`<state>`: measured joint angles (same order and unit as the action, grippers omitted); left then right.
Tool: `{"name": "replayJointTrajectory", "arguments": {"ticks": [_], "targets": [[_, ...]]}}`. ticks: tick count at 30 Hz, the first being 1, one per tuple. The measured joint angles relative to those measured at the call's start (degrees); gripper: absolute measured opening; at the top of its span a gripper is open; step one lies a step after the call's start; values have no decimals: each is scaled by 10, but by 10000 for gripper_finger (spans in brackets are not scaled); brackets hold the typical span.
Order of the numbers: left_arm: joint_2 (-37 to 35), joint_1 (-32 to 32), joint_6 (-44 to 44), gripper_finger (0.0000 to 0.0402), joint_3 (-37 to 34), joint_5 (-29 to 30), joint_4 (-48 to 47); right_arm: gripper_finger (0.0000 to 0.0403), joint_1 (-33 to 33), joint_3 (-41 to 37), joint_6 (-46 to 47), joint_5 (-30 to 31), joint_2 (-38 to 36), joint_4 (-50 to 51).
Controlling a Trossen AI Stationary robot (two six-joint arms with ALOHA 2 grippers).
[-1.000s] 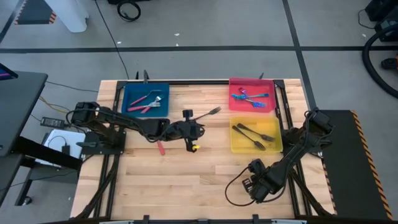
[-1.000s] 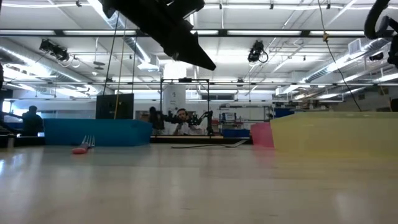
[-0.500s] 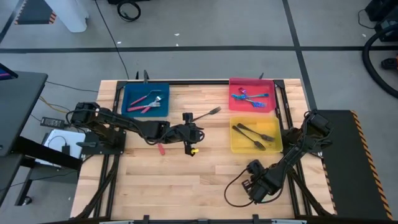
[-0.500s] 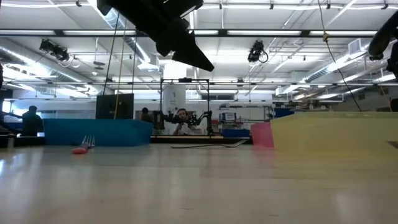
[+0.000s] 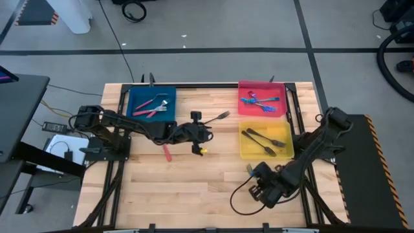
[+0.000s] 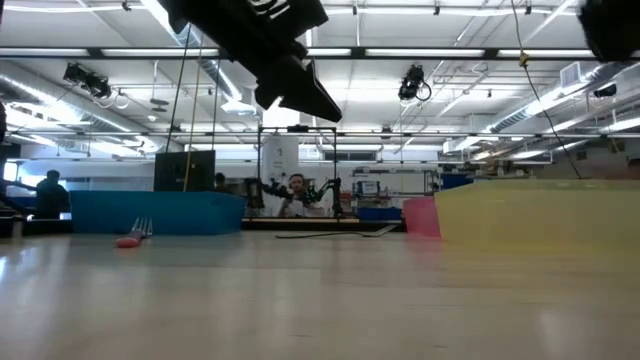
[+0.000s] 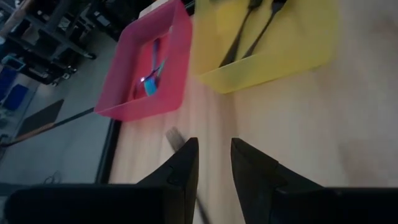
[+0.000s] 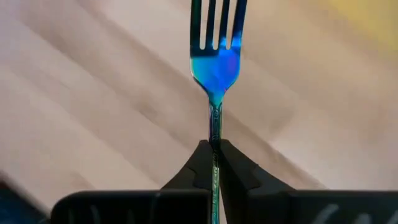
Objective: Sort silverware by color (type)
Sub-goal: Put the blue fork into the red bin
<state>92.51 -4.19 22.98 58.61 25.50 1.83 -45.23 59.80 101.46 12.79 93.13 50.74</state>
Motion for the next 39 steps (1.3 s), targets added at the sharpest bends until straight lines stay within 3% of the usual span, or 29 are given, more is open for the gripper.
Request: {"name": "replayJointTrajectory", "arguments": {"ticks": [7, 14, 24, 29, 39], "targets": [[0, 51, 51, 99, 0, 0, 6, 17, 49, 81, -93, 224, -60, 172], [0, 109, 62, 99, 0, 0, 5, 17, 189, 94, -180, 379, -110, 360], [0, 156, 28, 99, 0, 0, -29, 17, 423, 94, -458, 509, -157, 371], [0, 152, 14, 98, 0, 0, -54, 18, 536, 81, -588, 510, -155, 311], [0, 138, 8, 98, 0, -1, -86, 18, 723, -17, -992, 301, -154, -25]]}}
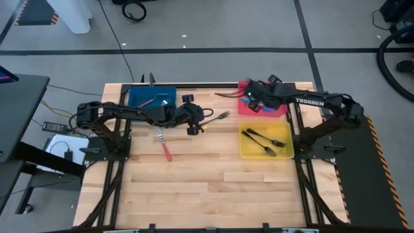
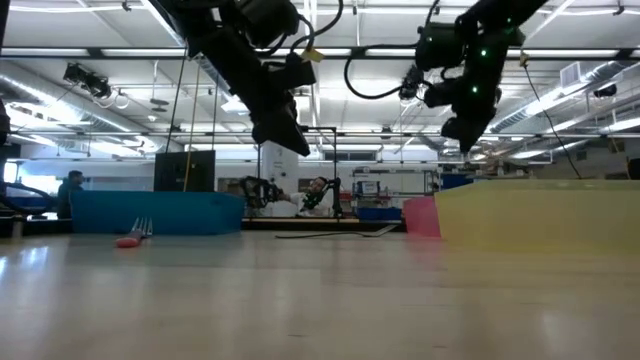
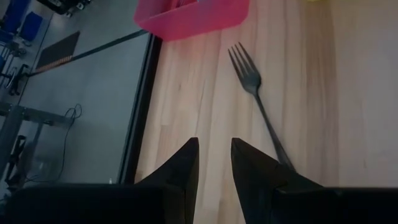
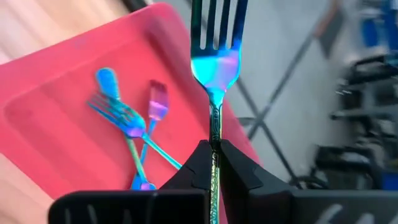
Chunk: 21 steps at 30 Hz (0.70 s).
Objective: Sort silverware by color (type)
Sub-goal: Put the blue fork into the red bin
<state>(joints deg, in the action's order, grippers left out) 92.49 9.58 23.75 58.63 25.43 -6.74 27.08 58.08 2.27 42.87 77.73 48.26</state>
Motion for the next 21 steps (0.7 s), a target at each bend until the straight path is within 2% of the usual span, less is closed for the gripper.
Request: {"name": "replayJointTrajectory", "arguments": {"ticks": [6, 9, 15, 21], "targets": [[0, 9, 0, 98, 0, 0, -7, 19, 77, -27, -134, -150, 0, -73], [0, 15, 0, 98, 0, 0, -9, 19, 110, -42, -169, -194, 0, -96], [0, 25, 0, 98, 0, 0, -10, 30, 152, -73, -173, -220, 0, -109], [0, 31, -2, 98, 0, 0, -11, 52, 166, -118, -192, -217, 0, -190]]}}
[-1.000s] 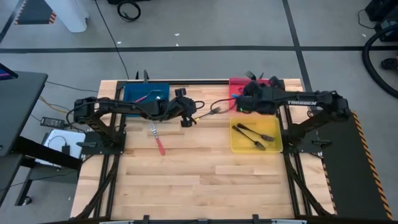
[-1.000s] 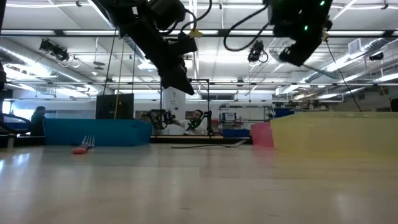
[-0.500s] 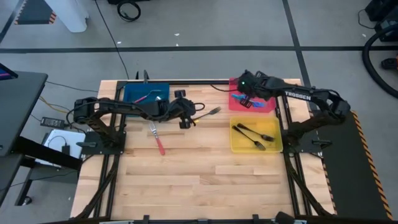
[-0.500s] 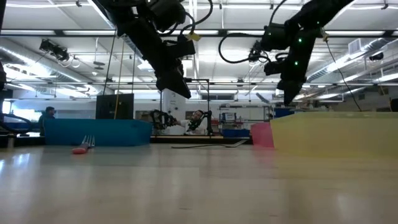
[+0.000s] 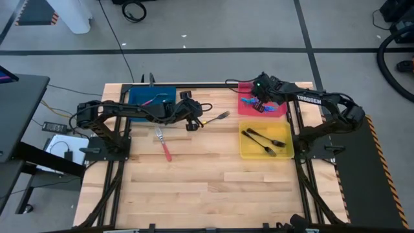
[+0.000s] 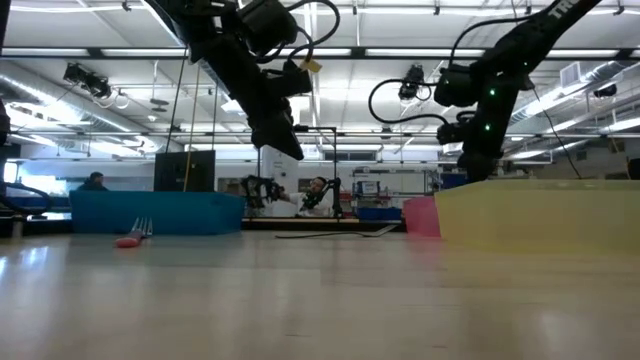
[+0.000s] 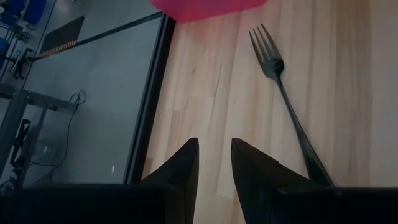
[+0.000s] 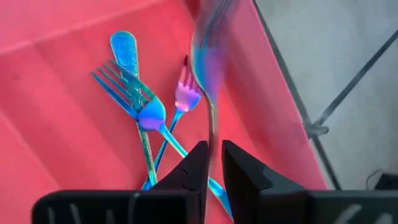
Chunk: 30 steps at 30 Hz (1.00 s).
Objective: Sort silverware by color (type)
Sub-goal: Put the blue fork into the red bin, then put the black fork into the yellow bin
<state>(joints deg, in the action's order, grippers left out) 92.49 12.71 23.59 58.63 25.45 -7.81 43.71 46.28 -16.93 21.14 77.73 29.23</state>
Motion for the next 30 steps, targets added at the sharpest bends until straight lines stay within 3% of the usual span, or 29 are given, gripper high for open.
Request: {"name": "replayJointTrajectory", "arguments": {"ticks": [5, 14, 19, 25, 30], "targets": [[0, 0, -1, 98, 0, 0, 0, 68, -2, -6, -32, 6, 0, -15], [0, 0, -53, 98, 0, -6, -16, 86, -19, -3, -33, 70, -1, -37], [2, 0, -102, 98, 0, -68, -16, 86, -59, 21, 20, 73, -2, -34], [19, 0, -145, 98, 1, -77, 58, 87, -113, 56, 110, 70, -2, 4], [49, 3, -144, 98, 1, -157, 95, 87, -144, 59, 196, 19, -2, -4]]}}
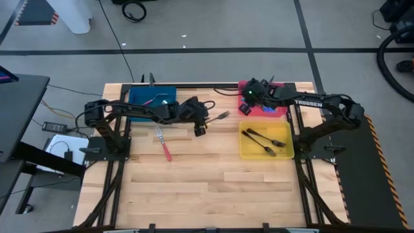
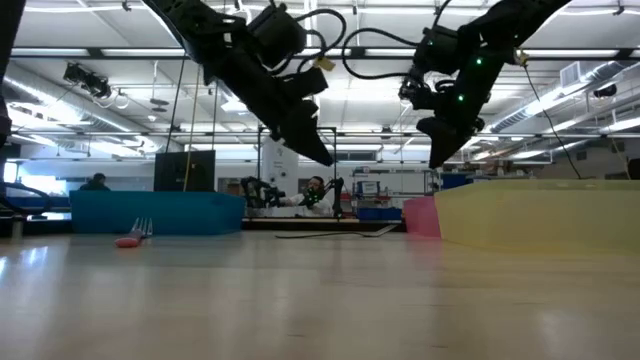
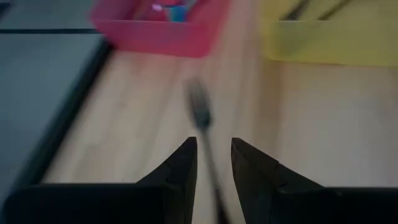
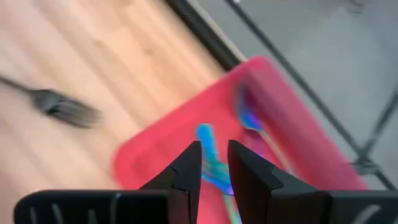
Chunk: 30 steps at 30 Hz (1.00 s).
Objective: Sort silverware by color (type)
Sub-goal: Put the black fork into the yellow bin
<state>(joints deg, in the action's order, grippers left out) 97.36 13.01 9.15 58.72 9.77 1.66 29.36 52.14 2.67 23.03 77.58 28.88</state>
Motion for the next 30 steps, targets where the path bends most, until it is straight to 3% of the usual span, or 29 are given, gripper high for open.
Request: {"name": "replayJointTrajectory", "arguments": {"ticks": [4, 13, 18, 24, 30], "targets": [[25, 6, 0, 98, 0, -22, 30, 87, -14, 0, 8, -34, 0, 1], [58, 24, -51, 98, 0, -23, 53, 87, -31, 0, 16, -35, 0, -3], [58, 30, -72, 98, 2, -78, 48, 87, -41, 0, 74, -54, 0, 20], [55, 28, -46, 98, 30, -86, -52, 87, -69, -13, 120, -82, 0, 1], [32, 36, 2, 98, 88, -76, -202, 86, -94, -47, 38, -186, 10, -203]]}}
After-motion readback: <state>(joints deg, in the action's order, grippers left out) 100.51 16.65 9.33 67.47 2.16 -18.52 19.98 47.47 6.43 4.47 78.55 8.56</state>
